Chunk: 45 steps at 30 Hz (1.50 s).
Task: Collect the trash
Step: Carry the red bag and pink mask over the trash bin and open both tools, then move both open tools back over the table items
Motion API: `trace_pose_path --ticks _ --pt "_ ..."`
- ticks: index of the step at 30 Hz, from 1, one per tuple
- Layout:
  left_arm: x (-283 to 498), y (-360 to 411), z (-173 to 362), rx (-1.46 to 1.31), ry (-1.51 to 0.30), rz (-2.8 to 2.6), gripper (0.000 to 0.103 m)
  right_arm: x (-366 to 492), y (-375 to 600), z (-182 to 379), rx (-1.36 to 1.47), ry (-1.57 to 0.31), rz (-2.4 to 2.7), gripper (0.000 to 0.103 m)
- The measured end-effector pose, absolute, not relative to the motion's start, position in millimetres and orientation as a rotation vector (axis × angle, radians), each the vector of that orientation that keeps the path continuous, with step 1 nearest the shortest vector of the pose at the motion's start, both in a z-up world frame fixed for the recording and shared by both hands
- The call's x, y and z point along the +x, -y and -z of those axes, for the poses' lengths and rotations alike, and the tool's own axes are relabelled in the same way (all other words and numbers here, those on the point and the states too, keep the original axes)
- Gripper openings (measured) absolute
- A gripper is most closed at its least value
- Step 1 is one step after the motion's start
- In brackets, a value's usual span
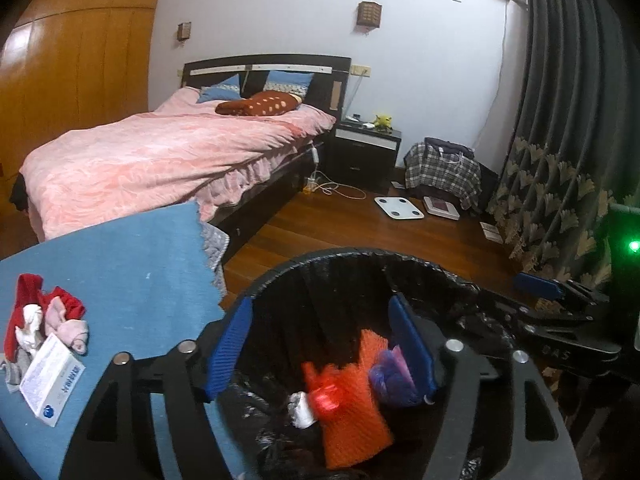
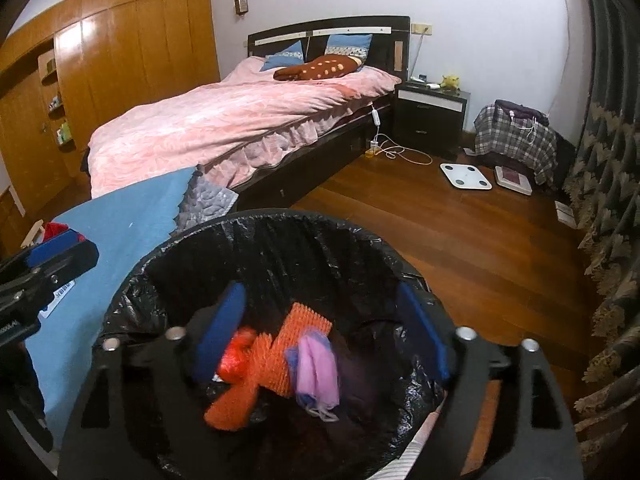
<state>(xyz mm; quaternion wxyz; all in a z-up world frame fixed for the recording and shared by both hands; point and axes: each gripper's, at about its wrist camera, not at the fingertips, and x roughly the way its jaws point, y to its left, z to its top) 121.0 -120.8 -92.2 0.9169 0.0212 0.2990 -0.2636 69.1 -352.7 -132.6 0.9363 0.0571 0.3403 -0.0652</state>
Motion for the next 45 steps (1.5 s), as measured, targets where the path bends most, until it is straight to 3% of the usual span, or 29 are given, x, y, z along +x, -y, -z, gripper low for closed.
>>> trace_pose_path --ticks 1,3,13,28,45 --pt "120.6 117.8 91.1 0.044 -0.612 0.529 0.079 67.7 351.2 131.3 0.119 -0.685 0.13 0.093" --pt "118.6 110.9 88.1 0.046 -0.598 0.5 0.084 66.2 347.1 128.2 0.122 -0.675 0.117 0.093" --pt "110.6 50.2 68.5 0.025 -0.545 0.382 0.094 73.8 315.8 110.8 0.129 -0.648 0.074 0.097" --pt "104.8 -79.2 75.2 -0.011 -0.538 0.102 0.097 118.6 207.6 101.4 0.07 -0.659 -0.104 0.097" --pt "103.0 -199.9 125.4 -0.029 -0.596 -0.133 0.097 155.9 62.4 141.8 -0.011 -0.705 -0.268 0.097"
